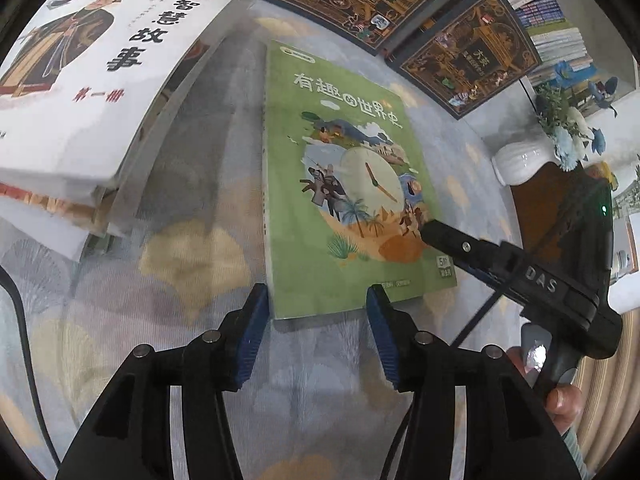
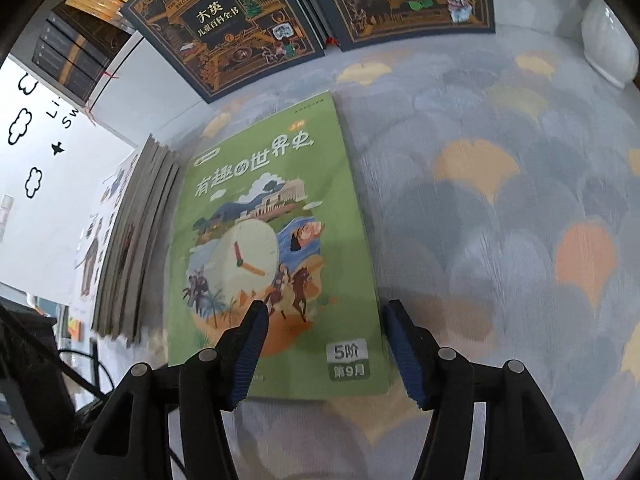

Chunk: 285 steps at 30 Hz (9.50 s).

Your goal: Organize books

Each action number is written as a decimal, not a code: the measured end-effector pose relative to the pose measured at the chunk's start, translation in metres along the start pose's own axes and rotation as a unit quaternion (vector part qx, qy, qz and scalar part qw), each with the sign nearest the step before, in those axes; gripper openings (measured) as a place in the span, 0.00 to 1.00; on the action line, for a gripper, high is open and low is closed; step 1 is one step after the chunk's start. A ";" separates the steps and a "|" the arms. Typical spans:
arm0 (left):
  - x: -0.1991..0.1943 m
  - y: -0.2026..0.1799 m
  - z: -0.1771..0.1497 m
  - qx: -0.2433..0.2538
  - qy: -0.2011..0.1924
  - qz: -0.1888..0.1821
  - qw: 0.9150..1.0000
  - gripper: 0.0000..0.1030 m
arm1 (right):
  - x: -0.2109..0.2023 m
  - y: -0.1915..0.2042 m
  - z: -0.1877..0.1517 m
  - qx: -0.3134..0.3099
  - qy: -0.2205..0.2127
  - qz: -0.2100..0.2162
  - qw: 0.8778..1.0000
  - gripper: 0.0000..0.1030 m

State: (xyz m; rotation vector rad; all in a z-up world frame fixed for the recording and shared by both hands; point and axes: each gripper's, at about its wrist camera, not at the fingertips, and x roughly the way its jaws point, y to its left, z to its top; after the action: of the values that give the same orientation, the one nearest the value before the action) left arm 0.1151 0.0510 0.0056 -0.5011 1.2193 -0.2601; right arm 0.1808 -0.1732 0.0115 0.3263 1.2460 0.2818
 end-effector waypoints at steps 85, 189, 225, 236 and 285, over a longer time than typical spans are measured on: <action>0.043 -0.064 -0.090 -0.129 0.160 -0.328 0.922 0.45 | -0.126 -0.185 -0.192 0.241 -0.079 0.114 0.961 0.63; -0.184 0.068 0.040 -0.020 -0.146 -0.080 0.986 0.22 | -0.044 0.230 -0.009 -0.198 -0.078 0.083 0.974 0.42; -0.204 0.116 0.016 -0.044 -0.169 0.040 0.984 0.36 | 0.005 0.194 -0.044 -0.130 0.018 0.063 0.989 0.64; -0.166 -0.074 -0.038 0.117 -0.151 0.036 0.981 0.37 | -0.122 0.060 -0.123 -0.077 -0.082 -0.136 0.984 0.65; -0.071 -0.199 -0.110 0.066 -0.142 0.332 0.930 0.88 | -0.197 -0.083 -0.115 -0.104 -0.128 -0.150 0.975 0.70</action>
State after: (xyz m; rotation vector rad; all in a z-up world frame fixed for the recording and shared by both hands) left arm 0.0025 -0.1136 0.1362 0.0133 1.0132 0.3003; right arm 0.0155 -0.3150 0.1186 -0.0091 0.9852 0.1029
